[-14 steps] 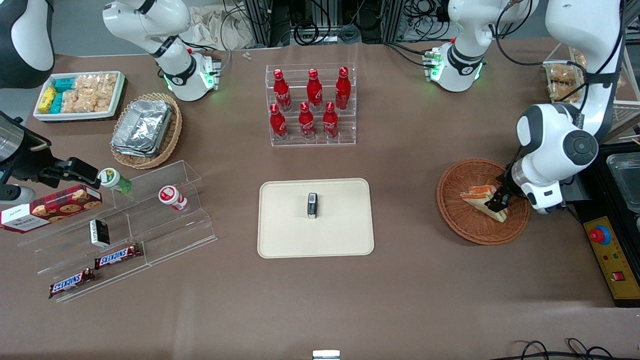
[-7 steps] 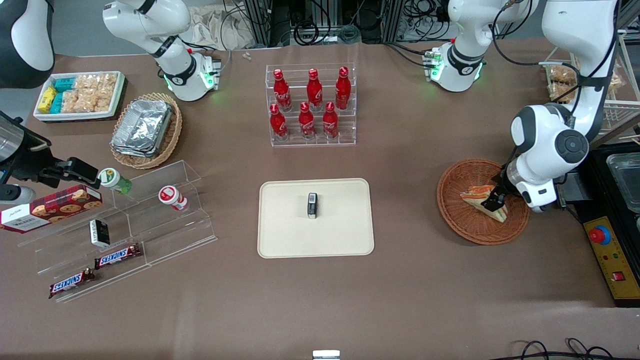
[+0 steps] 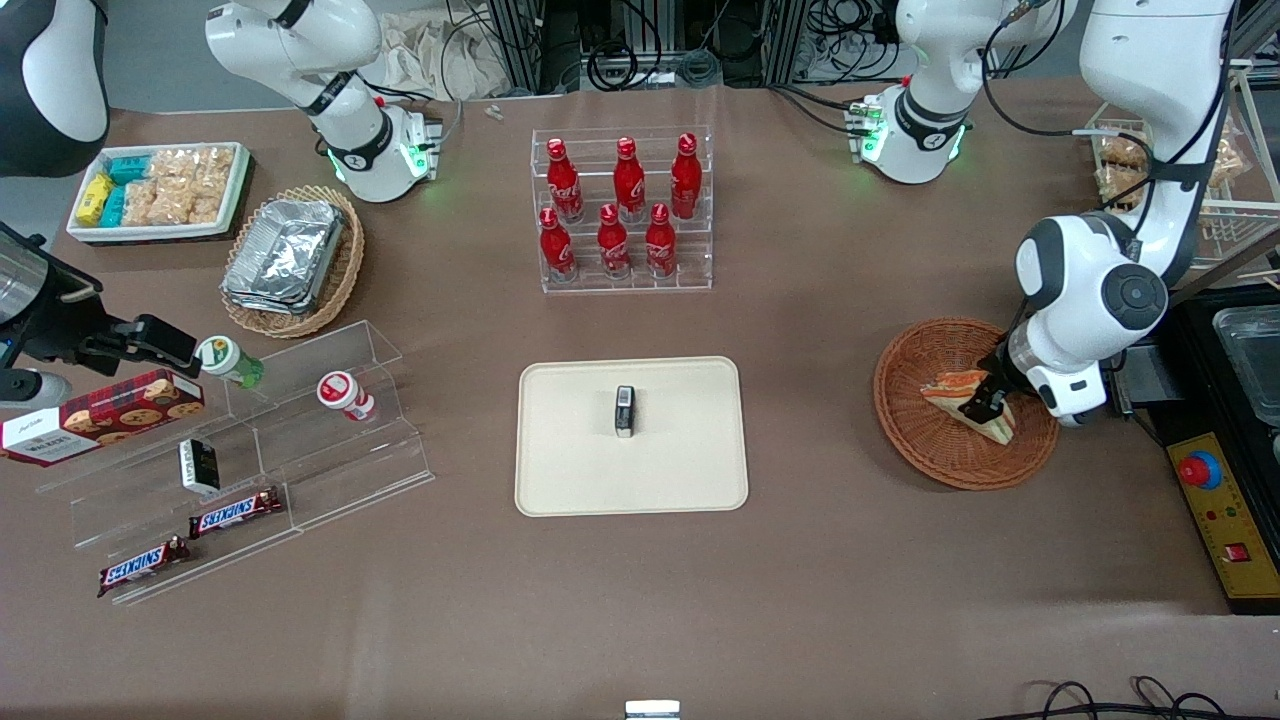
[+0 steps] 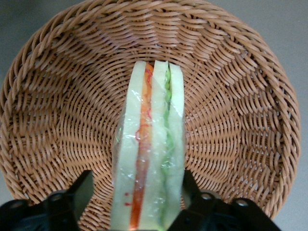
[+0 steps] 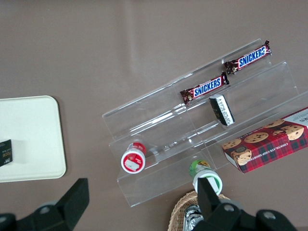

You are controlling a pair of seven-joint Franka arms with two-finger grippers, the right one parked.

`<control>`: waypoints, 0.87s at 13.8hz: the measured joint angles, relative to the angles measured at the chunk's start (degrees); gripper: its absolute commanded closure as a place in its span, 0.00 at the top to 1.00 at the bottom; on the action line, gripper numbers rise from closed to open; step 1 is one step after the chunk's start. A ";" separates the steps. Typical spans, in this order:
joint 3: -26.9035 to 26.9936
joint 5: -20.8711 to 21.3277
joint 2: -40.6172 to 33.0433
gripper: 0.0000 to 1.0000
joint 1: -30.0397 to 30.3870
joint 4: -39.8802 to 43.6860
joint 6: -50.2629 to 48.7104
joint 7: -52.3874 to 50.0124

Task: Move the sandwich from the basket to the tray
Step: 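Lower the open left gripper around the sandwich and close it, then lift the sandwich out of the basket with the left gripper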

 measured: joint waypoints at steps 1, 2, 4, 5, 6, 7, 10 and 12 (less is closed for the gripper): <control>-0.01 0.00 0.00 0.22 -0.04 0.00 0.09 0.02; -0.02 0.00 -0.01 0.17 -0.09 0.00 0.17 0.10; -0.03 0.00 -0.05 0.03 -0.12 0.01 0.29 0.32; -0.04 0.00 -0.13 0.00 -0.12 0.01 0.38 0.56; -0.05 0.02 -0.26 0.00 -0.14 0.02 0.48 1.05; -0.06 0.02 -0.48 0.00 -0.17 0.05 0.51 1.83; -0.15 0.15 -3.02 0.00 -0.18 0.87 -3.36 3.47; -0.21 0.16 -6.51 0.00 -0.19 4.37 -12.44 5.55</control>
